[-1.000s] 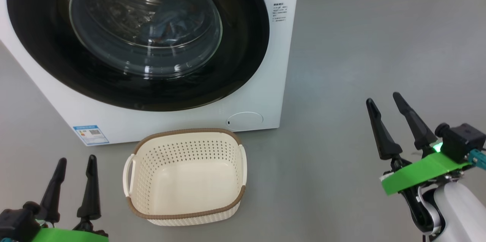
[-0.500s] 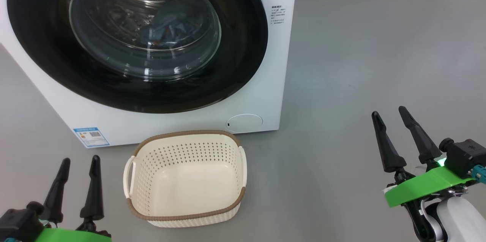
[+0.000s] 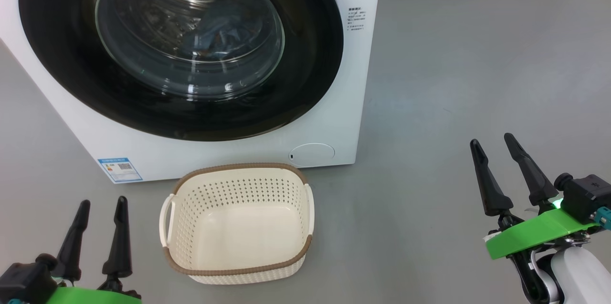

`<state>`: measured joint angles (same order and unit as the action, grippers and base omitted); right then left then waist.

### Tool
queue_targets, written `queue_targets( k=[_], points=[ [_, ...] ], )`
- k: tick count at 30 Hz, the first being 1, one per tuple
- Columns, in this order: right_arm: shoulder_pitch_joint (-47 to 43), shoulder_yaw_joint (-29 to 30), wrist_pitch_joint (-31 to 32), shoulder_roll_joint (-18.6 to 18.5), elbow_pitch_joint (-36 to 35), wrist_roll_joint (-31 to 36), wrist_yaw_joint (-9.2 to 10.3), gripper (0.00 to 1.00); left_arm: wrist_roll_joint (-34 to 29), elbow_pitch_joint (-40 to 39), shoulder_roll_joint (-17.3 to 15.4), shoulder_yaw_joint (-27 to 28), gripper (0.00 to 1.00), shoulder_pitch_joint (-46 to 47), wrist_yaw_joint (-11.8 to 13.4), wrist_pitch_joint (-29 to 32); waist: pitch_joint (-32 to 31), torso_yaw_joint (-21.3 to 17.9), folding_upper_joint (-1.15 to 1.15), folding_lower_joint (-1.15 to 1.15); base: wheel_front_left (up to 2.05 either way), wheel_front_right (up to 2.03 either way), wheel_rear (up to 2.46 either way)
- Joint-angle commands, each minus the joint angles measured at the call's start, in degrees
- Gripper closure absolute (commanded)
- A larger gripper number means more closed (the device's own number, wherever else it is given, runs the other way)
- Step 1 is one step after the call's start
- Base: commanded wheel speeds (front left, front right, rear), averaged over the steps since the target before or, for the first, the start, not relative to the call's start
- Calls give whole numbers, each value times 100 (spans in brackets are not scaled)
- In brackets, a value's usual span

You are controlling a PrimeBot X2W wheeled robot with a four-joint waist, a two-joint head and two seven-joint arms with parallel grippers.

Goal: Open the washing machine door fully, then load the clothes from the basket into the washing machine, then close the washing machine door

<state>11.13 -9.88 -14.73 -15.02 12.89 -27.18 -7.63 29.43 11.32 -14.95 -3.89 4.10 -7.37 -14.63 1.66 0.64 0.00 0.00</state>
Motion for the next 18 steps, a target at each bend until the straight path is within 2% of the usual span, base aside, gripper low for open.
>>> queue_targets(
  k=[1,18],
  points=[
    [24,-83,-27,-63,-107,44,14,0,1,-90,-120,199,0,121,-12,-37,-1,-4,0,0,0,0,0],
    [30,-116,-27,-16,-51,25,14,0,18,-64,-120,207,0,126,-12,-37,-16,-10,0,0,0,0,0]
  ],
)
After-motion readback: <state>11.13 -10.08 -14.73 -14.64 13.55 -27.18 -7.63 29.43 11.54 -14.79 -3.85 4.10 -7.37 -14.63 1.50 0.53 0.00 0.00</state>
